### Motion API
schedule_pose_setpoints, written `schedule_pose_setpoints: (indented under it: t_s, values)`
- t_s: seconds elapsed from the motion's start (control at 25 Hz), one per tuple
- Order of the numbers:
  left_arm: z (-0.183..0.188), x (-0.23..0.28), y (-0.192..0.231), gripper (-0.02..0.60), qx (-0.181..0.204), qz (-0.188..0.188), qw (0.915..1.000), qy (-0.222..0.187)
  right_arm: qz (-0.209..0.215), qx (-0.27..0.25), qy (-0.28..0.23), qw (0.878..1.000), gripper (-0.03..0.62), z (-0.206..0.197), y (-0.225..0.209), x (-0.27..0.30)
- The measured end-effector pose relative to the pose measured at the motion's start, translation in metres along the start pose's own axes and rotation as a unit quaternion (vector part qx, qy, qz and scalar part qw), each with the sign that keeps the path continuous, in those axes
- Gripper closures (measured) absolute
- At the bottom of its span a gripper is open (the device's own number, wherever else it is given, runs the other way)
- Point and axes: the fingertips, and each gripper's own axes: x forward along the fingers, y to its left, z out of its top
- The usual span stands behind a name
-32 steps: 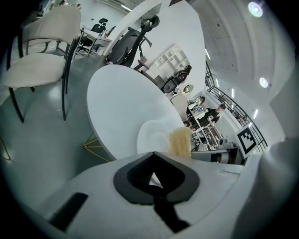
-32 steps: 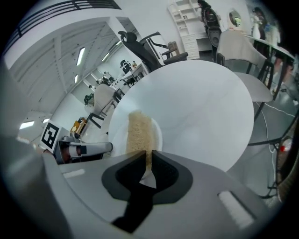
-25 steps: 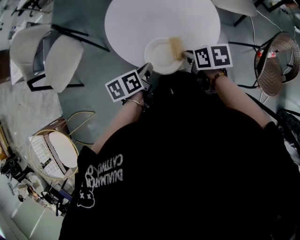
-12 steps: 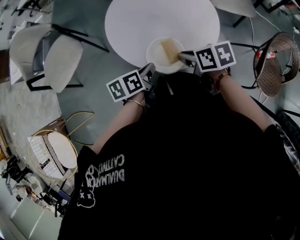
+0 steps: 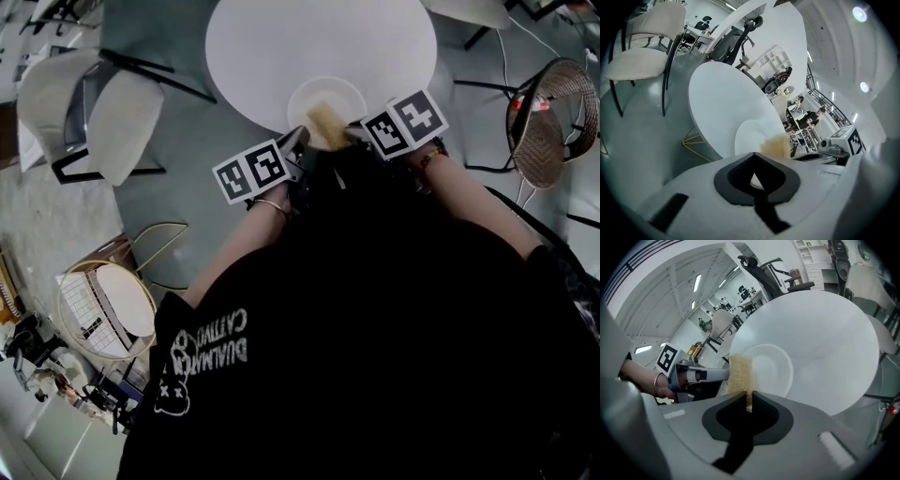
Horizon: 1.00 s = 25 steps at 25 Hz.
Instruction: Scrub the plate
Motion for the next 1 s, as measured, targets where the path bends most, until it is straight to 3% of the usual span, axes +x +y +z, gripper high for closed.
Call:
schedule_pose_setpoints:
  t_s: [0.72, 1.0]
  values:
    - [0.000, 0.011, -0.007, 0.581, -0.009, 0.022, 0.9996, -0.013, -0.042, 0.071, -0.042, 0.996, 0.553, 0.007, -0.071, -0.038]
    - [0.008, 0.022, -0.026, 0.581, 0.000, 0.031, 0.9992, -0.024, -0.014, 0.077, -0.038, 0.996, 0.553, 0.023, -0.100, -0.061]
